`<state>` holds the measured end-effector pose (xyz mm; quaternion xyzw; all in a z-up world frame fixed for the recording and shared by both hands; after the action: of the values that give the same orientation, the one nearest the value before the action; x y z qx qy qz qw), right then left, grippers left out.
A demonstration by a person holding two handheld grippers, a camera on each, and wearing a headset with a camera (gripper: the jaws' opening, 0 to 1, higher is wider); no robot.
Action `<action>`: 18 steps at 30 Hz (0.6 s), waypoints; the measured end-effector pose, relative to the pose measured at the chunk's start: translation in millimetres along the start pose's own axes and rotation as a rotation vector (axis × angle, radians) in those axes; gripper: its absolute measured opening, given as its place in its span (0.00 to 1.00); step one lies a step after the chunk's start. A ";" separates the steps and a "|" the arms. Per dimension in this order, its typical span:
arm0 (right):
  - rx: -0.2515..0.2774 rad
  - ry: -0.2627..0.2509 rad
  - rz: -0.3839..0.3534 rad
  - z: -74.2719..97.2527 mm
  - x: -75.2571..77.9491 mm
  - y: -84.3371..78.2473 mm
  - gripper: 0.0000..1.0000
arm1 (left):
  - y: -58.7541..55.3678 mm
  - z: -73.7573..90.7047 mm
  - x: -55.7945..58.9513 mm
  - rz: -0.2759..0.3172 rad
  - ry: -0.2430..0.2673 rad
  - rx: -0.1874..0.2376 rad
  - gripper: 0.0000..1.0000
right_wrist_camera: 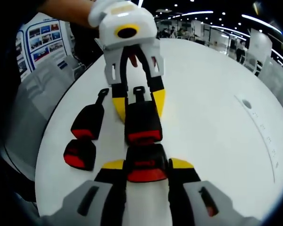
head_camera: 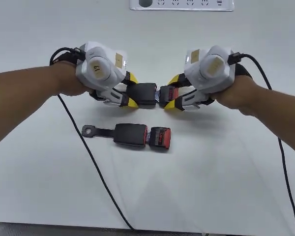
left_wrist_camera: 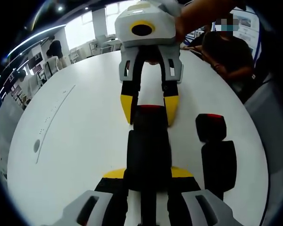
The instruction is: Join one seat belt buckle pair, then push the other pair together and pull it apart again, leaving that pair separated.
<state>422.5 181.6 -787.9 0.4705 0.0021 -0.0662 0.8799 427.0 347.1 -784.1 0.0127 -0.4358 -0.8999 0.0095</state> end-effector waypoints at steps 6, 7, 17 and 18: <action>-0.008 0.003 0.003 0.5 -0.5 1.0 0.33 | 0.6 0.1 0.4 0.000 0.000 -0.004 0.32; -0.009 0.003 0.003 0.6 -0.4 1.0 0.33 | 0.8 0.2 0.6 -0.001 -0.001 -0.005 0.32; -0.015 0.005 0.009 -0.6 3.5 -1.6 0.34 | 0.8 -0.4 0.4 -0.003 -0.003 -0.009 0.33; -0.016 0.005 0.010 -0.6 3.6 -1.6 0.34 | 0.8 -0.5 0.4 -0.002 -0.003 -0.009 0.33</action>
<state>425.8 180.7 -789.8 0.4636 0.0026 -0.0604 0.8840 426.6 346.3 -783.8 0.0118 -0.4315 -0.9020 0.0078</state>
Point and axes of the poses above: the centre of the closed fingertips' face, and the gripper's own axes: z roughly backward along the fingers, x roughly to its right, y roughly out of its top, the point moved 9 cm from there along z, roughly backward along the fingers, and after that the axes turned 15 degrees about x, right-handed, at the moved point
